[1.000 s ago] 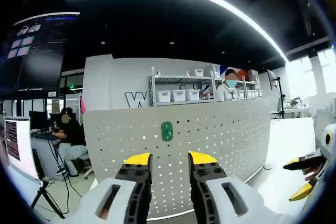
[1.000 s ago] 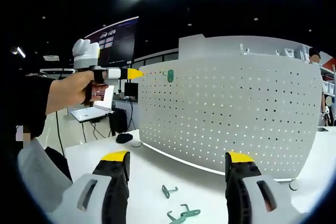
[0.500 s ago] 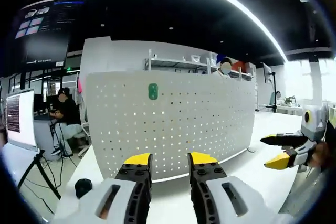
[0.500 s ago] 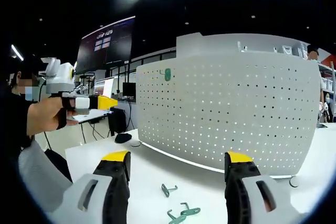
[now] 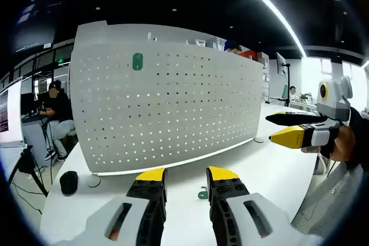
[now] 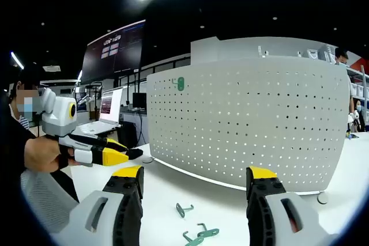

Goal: Insert the hook assembly into the mounting plate slot until the hook locks in place.

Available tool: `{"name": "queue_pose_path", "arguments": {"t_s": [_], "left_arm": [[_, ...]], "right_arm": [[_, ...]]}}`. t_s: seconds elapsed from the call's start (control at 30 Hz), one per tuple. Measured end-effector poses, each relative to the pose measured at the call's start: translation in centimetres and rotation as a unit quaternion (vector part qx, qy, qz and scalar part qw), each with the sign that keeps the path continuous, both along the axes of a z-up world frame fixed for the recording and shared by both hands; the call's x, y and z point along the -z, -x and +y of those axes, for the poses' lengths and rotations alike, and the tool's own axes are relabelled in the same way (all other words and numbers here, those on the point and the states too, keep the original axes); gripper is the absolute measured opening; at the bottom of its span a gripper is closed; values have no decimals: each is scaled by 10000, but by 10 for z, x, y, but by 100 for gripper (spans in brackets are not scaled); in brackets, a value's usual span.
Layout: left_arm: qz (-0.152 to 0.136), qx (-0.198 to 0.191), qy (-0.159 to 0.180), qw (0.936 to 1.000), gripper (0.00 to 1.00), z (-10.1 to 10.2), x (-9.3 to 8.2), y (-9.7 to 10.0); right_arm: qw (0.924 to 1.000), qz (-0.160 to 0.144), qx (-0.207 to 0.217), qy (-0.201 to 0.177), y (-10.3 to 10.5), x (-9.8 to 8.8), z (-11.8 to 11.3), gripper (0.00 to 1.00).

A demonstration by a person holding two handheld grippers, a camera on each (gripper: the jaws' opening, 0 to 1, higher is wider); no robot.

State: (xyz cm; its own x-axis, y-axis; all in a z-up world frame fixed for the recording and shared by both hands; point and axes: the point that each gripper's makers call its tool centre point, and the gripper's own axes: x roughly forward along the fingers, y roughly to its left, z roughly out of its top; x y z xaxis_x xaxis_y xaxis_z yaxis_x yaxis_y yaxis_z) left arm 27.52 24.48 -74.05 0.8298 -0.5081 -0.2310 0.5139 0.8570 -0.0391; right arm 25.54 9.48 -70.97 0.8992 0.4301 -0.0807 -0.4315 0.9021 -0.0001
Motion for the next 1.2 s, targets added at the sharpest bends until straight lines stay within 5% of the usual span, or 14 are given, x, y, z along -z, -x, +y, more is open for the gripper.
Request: {"name": "queue_pose_path", "arguments": {"t_s": [0.17, 0.53, 1.2], "left_arm": [[319, 141, 47, 9994, 29, -15, 20, -6], [756, 604, -604, 9935, 29, -53, 73, -20], [1374, 795, -1065, 9816, 39, -81, 138, -42]], "right_arm": [[10000, -13, 21, -37, -1, -1, -1, 72], [9999, 4, 79, -74, -2, -2, -6, 71], [9998, 126, 132, -88, -5, 4, -9, 71]]}}
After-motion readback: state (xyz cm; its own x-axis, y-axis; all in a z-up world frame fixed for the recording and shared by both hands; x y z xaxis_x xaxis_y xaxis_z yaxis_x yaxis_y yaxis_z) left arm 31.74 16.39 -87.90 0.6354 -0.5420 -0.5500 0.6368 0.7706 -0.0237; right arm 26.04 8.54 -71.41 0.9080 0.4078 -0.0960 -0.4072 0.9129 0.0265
